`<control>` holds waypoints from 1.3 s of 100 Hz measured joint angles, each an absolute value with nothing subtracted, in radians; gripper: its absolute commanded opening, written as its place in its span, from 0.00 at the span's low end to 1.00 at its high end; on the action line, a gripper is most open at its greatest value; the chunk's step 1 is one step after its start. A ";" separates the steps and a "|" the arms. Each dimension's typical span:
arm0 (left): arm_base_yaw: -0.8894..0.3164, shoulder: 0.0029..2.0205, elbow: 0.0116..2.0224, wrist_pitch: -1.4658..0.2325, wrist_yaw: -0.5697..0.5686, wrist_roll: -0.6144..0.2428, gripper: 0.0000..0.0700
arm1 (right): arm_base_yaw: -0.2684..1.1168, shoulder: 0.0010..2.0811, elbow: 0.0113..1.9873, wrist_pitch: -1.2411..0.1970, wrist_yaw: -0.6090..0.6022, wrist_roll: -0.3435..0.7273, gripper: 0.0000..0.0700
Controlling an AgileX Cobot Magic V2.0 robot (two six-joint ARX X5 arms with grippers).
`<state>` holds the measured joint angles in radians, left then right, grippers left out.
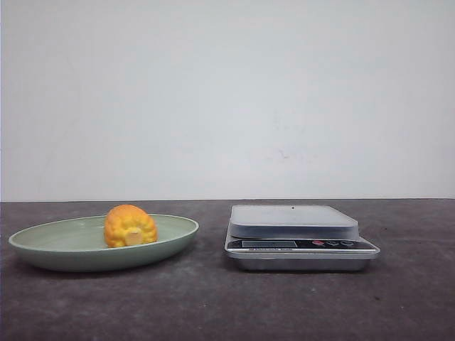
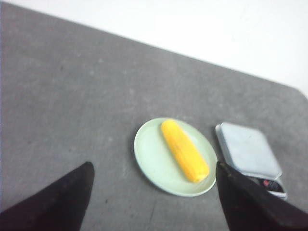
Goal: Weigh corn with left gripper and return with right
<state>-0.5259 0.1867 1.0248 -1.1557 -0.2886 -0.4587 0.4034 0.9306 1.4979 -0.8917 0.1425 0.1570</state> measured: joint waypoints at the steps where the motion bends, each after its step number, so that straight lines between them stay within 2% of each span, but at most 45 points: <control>1: -0.526 0.187 1.024 -1.151 -0.289 -0.459 0.67 | 0.403 0.917 1.495 -0.896 0.142 0.157 0.72; 15: -0.526 0.187 1.004 -1.089 -0.289 -0.459 0.67 | 0.403 0.728 1.411 -0.969 0.136 0.160 0.73; 25: -0.526 0.187 0.986 -1.064 -0.289 -0.459 0.67 | 0.404 0.593 1.277 -0.992 0.137 0.193 0.80; 37: -0.526 0.187 0.948 -1.065 -0.288 -0.459 0.66 | 0.404 0.403 1.074 -0.992 0.125 0.252 0.78; 40: -0.526 0.187 0.937 -1.065 -0.286 -0.459 0.60 | 0.404 0.356 1.027 -0.991 0.124 0.264 0.72; 44: -0.526 0.187 0.925 -1.062 -0.284 -0.459 0.43 | 0.404 0.298 0.968 -0.989 0.124 0.275 0.57; 47: -0.526 0.187 0.916 -1.052 -0.284 -0.459 0.26 | 0.404 0.258 0.929 -0.988 0.124 0.283 0.40; 51: -0.526 0.187 0.905 -1.035 -0.284 -0.458 0.01 | 0.404 0.216 0.886 -0.987 0.126 0.291 0.09; 52: -0.526 0.187 0.903 -1.029 -0.284 -0.456 0.00 | 0.404 0.208 0.877 -0.986 0.127 0.293 0.01; 53: -0.526 0.187 0.900 -1.023 -0.284 -0.455 0.00 | 0.404 0.200 0.868 -0.986 0.127 0.294 0.00; 88: -0.526 0.187 0.857 -0.874 -0.284 -0.440 0.02 | 0.405 0.170 0.826 -0.805 0.130 0.285 0.02; 130: -0.526 0.187 0.857 -0.873 -0.284 -0.437 0.02 | 0.405 0.170 0.826 -0.804 0.131 0.285 0.02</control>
<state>-0.5259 0.1875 0.8570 -0.8726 -0.2844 -0.4370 0.4046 0.1699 0.8257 -0.8040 0.1307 0.2852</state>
